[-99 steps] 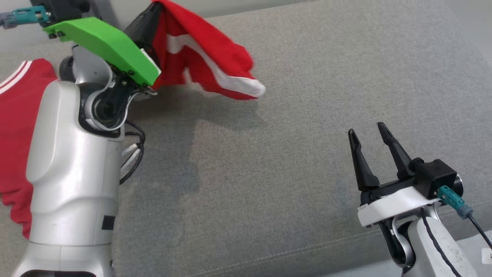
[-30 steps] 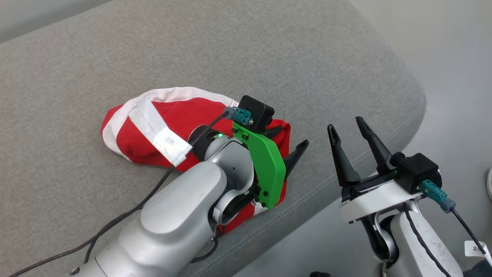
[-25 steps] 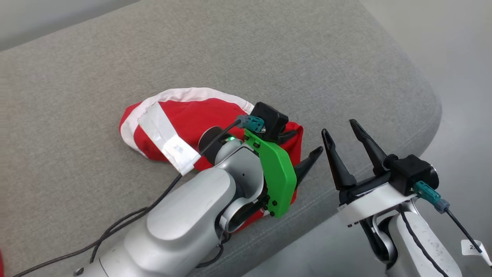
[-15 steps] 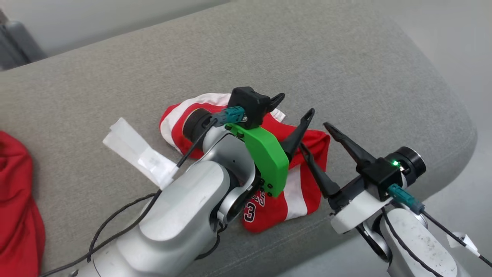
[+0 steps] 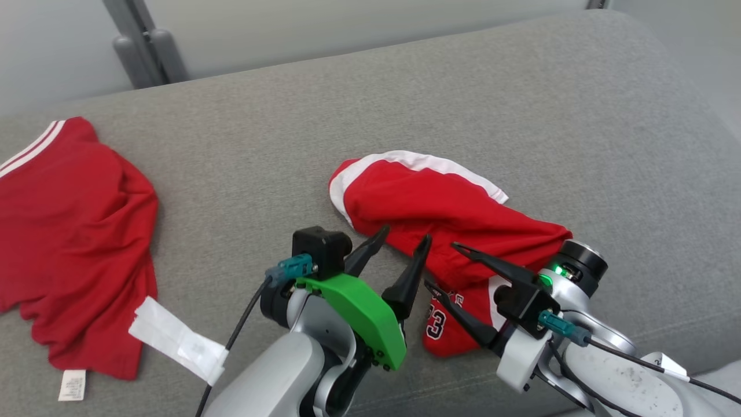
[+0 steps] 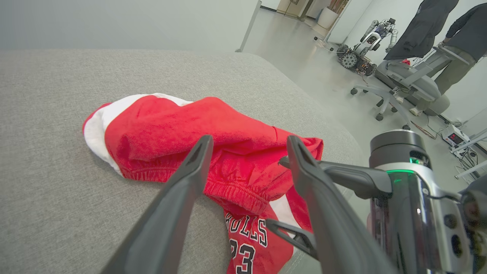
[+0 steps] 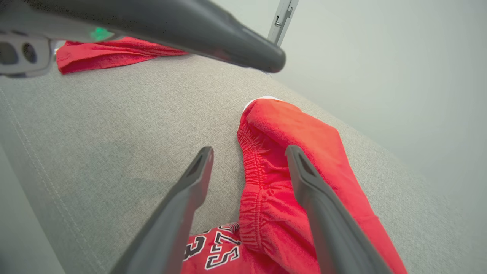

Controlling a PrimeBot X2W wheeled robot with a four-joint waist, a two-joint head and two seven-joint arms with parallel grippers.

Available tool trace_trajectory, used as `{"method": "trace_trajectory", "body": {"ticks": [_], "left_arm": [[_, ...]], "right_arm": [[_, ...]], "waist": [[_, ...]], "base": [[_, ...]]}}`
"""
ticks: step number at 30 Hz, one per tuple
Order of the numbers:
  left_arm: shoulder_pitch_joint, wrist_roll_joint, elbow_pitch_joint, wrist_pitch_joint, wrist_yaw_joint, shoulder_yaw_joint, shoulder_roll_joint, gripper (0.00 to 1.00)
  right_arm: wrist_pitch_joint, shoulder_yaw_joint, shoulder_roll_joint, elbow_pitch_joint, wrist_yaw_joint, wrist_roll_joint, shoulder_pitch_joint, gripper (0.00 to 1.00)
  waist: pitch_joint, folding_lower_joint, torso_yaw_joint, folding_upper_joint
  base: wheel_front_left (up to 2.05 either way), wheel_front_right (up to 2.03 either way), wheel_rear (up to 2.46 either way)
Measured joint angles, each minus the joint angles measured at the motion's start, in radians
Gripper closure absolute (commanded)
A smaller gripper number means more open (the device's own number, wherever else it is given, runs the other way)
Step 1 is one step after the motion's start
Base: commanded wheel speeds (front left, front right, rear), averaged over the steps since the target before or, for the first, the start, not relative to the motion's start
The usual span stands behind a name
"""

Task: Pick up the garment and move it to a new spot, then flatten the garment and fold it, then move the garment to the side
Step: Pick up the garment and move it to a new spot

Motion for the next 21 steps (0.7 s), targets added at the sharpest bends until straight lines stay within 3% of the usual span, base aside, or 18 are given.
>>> {"method": "trace_trajectory", "body": {"ticks": [5, 14, 21], "left_arm": [[0.077, -0.009, -0.013, -0.019, 0.000, 0.000, 0.000, 0.00], [0.117, -0.016, -0.046, -0.025, 0.000, -0.024, 0.001, 0.00], [0.118, -0.024, -0.068, -0.016, 0.000, -0.030, 0.001, 0.00]], "right_arm": [[0.019, 0.003, -0.049, 0.017, 0.000, 0.055, 0.002, 0.00], [0.042, -0.089, -0.128, 0.016, 0.000, 0.115, 0.102, 0.00], [0.058, -0.094, -0.142, 0.004, 0.000, 0.147, 0.210, 0.00]], "waist": [[-0.015, 0.0000, 0.069, 0.0000], [-0.028, 0.0000, 0.194, 0.0000], [-0.028, 0.0000, 0.282, 0.0000]], "base": [[0.00, 0.00, 0.00], [0.00, 0.00, 0.00], [0.00, 0.00, 0.00]]}}
